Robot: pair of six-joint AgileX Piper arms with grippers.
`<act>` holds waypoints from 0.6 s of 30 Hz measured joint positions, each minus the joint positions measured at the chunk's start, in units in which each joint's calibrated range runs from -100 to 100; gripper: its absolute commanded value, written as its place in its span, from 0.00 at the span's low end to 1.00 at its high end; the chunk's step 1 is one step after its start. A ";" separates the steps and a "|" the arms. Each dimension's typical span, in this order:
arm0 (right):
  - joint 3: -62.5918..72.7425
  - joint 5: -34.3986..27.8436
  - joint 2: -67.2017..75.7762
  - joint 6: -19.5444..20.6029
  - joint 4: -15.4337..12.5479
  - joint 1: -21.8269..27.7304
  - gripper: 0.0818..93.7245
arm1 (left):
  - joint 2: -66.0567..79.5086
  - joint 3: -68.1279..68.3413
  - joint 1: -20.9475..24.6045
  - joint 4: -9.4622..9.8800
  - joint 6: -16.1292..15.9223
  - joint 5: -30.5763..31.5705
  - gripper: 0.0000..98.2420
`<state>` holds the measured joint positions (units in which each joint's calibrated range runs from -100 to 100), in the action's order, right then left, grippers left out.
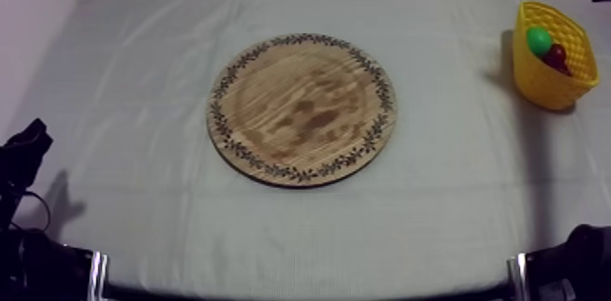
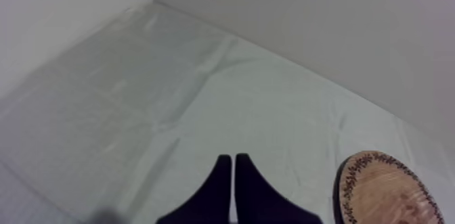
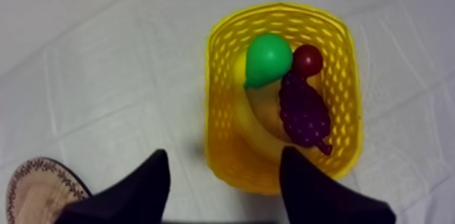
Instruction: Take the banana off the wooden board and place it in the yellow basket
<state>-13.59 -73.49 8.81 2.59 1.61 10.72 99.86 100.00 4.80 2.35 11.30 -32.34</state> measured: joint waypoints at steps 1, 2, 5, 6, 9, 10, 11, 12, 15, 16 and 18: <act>-1.13 0.23 1.86 -0.39 -0.19 -0.31 0.45 | 0.00 0.00 0.00 0.00 0.00 0.00 0.00; -2.06 0.47 3.36 -0.62 -0.36 -0.59 0.43 | 0.00 0.00 0.00 0.00 0.00 0.00 0.00; -5.76 1.85 8.97 -1.39 -0.78 -1.64 0.37 | 0.00 0.00 0.00 0.00 0.00 0.00 0.00; -7.16 2.20 11.10 -1.55 -0.83 -2.05 0.34 | 0.00 0.00 0.00 0.00 0.00 0.00 0.00; -11.42 3.39 17.55 -2.27 -0.99 -3.04 0.27 | 0.00 0.00 0.00 0.00 0.00 0.00 0.00; -12.70 3.52 19.59 -2.29 -1.03 -3.41 0.25 | 0.00 0.00 0.00 0.00 0.00 0.00 0.00; -13.89 3.52 21.52 -2.29 -1.03 -3.88 0.22 | 0.00 0.00 0.00 0.00 0.00 0.00 0.00; -14.76 3.52 22.98 -2.26 -1.03 -4.18 0.19 | 0.00 0.00 0.00 0.00 0.00 0.00 0.00; -17.82 4.61 27.54 -1.75 -0.51 -5.31 0.11 | 0.00 0.00 0.00 0.00 0.00 0.00 0.00; -19.02 5.25 29.04 -1.52 -0.26 -5.67 0.10 | 0.00 0.00 0.00 0.00 0.00 0.00 0.00; -21.63 6.35 31.82 -1.43 -0.04 -6.06 0.07 | 0.00 0.00 0.00 0.00 0.00 0.00 0.00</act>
<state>-35.22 -67.13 40.63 1.16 1.57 4.66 99.86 100.00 4.80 2.35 11.30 -32.34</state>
